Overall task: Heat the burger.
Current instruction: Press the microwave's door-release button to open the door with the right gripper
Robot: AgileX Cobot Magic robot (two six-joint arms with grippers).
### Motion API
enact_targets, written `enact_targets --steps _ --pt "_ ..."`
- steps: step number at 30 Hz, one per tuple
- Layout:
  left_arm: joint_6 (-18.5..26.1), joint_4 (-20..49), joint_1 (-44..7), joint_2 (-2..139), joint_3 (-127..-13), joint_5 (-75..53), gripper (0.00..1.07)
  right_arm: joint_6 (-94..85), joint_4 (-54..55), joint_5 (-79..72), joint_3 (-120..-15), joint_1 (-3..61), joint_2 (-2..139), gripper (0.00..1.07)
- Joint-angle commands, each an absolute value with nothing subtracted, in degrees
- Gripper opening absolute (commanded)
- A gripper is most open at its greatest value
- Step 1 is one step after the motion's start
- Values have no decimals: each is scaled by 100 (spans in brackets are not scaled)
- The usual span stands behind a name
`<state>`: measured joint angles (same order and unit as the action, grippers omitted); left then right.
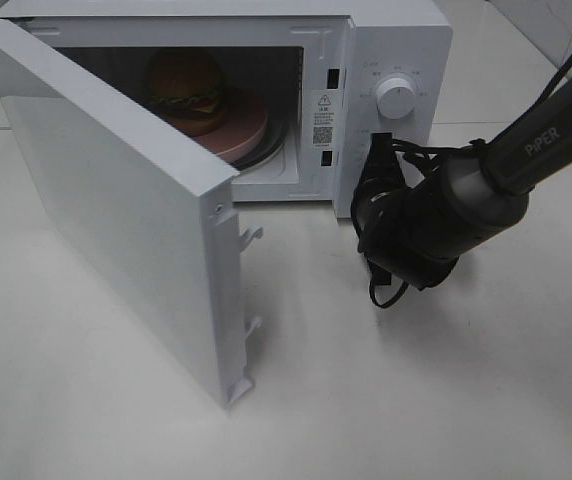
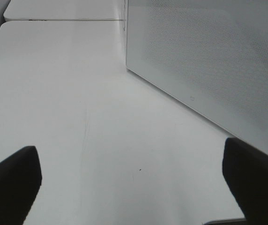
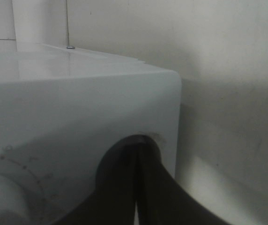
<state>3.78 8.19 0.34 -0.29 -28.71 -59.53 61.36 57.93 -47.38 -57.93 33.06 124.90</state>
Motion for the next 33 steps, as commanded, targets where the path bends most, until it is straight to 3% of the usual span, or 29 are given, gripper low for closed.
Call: enact_targets --steps 1,33 --pt "372 848 40 -155 -2836 -5936 103 6068 4733 -5392 -6159 3146 12479 1" --pt "372 848 40 -149 -2836 -5936 103 6257 4893 -4280 -4790 3283 11608 1"
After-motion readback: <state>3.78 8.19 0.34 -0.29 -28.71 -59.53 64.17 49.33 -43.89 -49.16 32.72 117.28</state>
